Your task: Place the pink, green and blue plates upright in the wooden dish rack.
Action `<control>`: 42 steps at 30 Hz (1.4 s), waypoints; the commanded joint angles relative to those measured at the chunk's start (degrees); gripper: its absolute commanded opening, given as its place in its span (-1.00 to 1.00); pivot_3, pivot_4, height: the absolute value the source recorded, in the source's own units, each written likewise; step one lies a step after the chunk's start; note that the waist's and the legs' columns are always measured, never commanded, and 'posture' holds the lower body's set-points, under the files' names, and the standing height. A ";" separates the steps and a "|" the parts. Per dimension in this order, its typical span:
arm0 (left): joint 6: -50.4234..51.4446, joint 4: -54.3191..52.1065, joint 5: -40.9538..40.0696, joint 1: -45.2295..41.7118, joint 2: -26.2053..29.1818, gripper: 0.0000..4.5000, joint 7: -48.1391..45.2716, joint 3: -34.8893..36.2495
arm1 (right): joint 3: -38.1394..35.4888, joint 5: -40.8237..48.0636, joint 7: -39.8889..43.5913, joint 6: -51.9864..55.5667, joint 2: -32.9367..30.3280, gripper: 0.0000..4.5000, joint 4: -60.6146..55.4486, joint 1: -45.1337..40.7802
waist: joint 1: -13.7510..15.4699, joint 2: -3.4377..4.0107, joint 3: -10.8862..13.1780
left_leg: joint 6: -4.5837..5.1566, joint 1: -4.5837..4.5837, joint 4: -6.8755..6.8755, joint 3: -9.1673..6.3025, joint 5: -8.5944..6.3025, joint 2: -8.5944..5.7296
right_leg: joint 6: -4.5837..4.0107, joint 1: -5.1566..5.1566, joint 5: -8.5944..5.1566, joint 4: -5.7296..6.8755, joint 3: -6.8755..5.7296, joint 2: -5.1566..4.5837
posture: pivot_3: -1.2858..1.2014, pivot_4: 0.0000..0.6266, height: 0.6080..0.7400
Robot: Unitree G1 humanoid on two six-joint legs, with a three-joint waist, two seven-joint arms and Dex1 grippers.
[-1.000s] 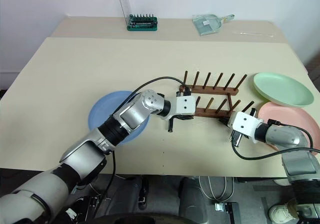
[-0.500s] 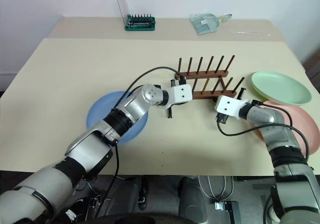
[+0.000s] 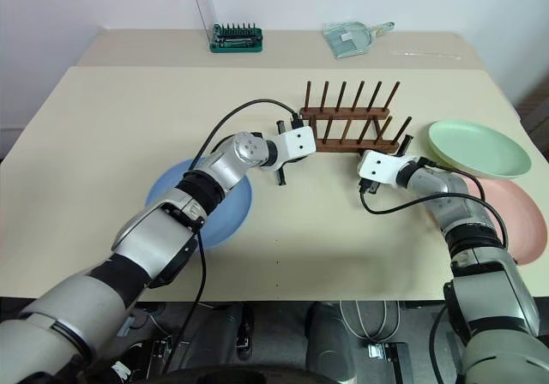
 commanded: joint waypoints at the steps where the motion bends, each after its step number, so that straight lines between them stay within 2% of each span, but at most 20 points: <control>1: 1.07 -3.56 -3.76 -1.03 -0.40 -0.98 -5.01 3.92 | -2.40 6.69 5.81 -0.17 -0.32 -1.00 -3.27 0.79 | -0.05 0.00 0.00 | 0.00 0.00 0.00 0.01 0.00 0.00 | 0.00 0.00 0.00 0.00 0.00 0.00 | 0.03 -0.52 0.76; 4: 6.79 -10.58 -10.79 1.59 0.07 -0.98 -13.87 8.64 | -5.37 18.27 17.28 5.52 -1.35 -1.00 -12.96 6.18 | 0.02 0.01 0.00 | -0.01 0.00 -0.02 -0.02 0.00 0.01 | 0.01 0.00 0.00 -0.01 0.00 0.00 | 0.03 -0.52 0.76; 5: 10.68 -13.99 -13.51 2.69 0.57 -0.87 -17.14 10.16 | -6.95 23.62 21.33 10.23 -1.59 -1.00 -17.64 8.55 | -0.02 0.01 0.00 | -0.01 -0.02 -0.03 -0.01 0.00 0.01 | 0.01 0.00 0.00 -0.01 0.00 0.00 | 0.03 -0.52 0.76; 7: 14.87 -22.50 -17.63 5.90 3.27 -0.62 -23.60 11.68 | -10.37 32.33 26.67 17.72 -3.28 -0.77 -27.20 13.33 | -0.04 0.04 0.02 | -0.01 -0.02 -0.01 -0.01 0.00 0.02 | 0.02 0.01 0.00 0.00 0.00 0.00 | 0.03 -0.52 0.76; 8: 17.94 -27.13 -19.84 7.44 4.70 -0.43 -26.44 12.23 | -12.41 36.47 28.10 22.28 -4.01 -0.64 -31.99 15.35 | -0.09 0.06 0.04 | -0.01 -0.02 -0.02 -0.02 0.00 0.02 | 0.02 0.00 0.00 0.01 0.00 0.00 | 0.03 -0.52 0.76; 11: 26.77 -38.86 -27.86 10.54 8.58 0.26 -32.76 15.11 | -17.55 42.93 28.95 33.07 -7.14 0.03 -43.05 20.28 | -0.28 0.13 0.07 | -0.04 -0.01 0.01 -0.04 0.02 0.04 | 0.01 -0.01 0.00 0.06 0.01 0.00 | 0.03 -0.52 0.76; 14: 34.90 -45.06 -34.95 11.04 12.46 0.93 -36.60 18.65 | -23.51 46.72 26.06 43.22 -10.07 0.69 -51.63 24.33 | -0.10 0.12 0.06 | -0.05 0.01 0.02 -0.11 0.02 0.04 | -0.01 -0.01 0.00 0.13 0.01 0.00 | 0.03 -0.52 0.76; 15: 36.08 -45.51 -35.82 10.98 13.57 1.00 -36.90 19.29 | -25.29 47.93 25.84 46.21 -11.05 0.88 -53.87 25.75 | 0.02 0.13 0.06 | -0.04 0.02 0.03 -0.13 0.02 0.04 | -0.01 0.01 0.00 0.12 0.00 0.00 | 0.03 -0.52 0.76; 16: 36.29 -45.75 -36.34 11.12 14.74 1.00 -37.48 19.68 | -27.18 48.64 25.85 48.64 -12.11 0.98 -56.05 27.63 | 0.30 0.13 0.06 | -0.04 0.03 0.03 -0.12 0.02 0.04 | -0.01 0.02 0.00 0.11 0.00 0.00 | 0.03 -0.52 0.76; 20: 38.63 -46.88 -39.36 11.53 19.30 1.00 -41.17 20.32 | -33.15 46.94 23.02 57.49 -15.58 0.98 -61.28 34.77 | 0.36 0.11 0.06 | -0.03 0.00 0.04 -0.13 0.01 0.02 | -0.01 0.04 -0.01 0.09 -0.01 0.00 | 0.03 -0.52 0.76; 22: 33.46 -47.64 -39.10 12.41 20.50 1.00 -41.50 21.20 | -38.23 48.70 23.66 61.03 -16.27 0.98 -63.54 38.41 | 0.34 0.12 0.05 | -0.02 0.01 0.04 -0.12 0.01 0.02 | -0.02 0.04 -0.01 0.08 -0.01 0.00 | 0.03 -0.52 0.76; 25: 31.84 -48.34 -41.25 13.48 21.94 1.00 -42.88 23.32 | -45.92 49.16 27.64 66.04 -17.76 0.98 -68.03 46.70 | 0.33 0.13 0.05 | -0.02 0.00 0.03 -0.14 0.01 0.03 | -0.02 0.03 -0.01 0.09 -0.01 0.00 | 0.03 -0.52 0.76; 27: 31.71 -48.64 -42.88 13.90 22.11 1.00 -43.16 24.39 | -48.05 49.38 28.21 71.86 -18.77 0.98 -69.49 50.74 | 0.24 0.09 0.04 | -0.02 0.01 0.02 -0.14 0.00 0.03 | -0.02 0.03 -0.01 0.08 -0.01 0.00 | 0.03 -0.52 0.76; 31: 29.32 -49.34 -43.75 14.72 22.20 1.00 -43.71 24.89 | -46.74 46.01 26.96 75.15 -19.11 0.98 -68.52 54.71 | 0.22 0.05 0.02 | 0.00 0.02 0.03 -0.14 0.00 0.03 | -0.04 0.04 -0.02 0.09 0.00 0.00 | 0.03 -0.52 0.76; 36: 28.37 -50.94 -44.14 16.03 23.06 1.00 -44.62 24.14 | -44.08 45.58 24.64 80.21 -17.99 0.98 -66.64 53.93 | 0.20 0.06 0.01 | 0.01 0.02 0.03 -0.14 -0.01 0.03 | -0.04 0.02 -0.02 0.10 0.02 0.00 | 0.03 -0.52 0.76; 42: 29.93 -53.42 -44.78 17.63 23.18 1.00 -43.61 23.68 | -39.13 39.37 23.15 77.55 -19.03 0.98 -62.73 55.43 | 0.30 0.06 0.01 | 0.01 0.00 0.04 -0.14 -0.01 0.02 | -0.04 0.03 -0.02 0.08 0.02 0.00 | 0.03 -0.52 0.76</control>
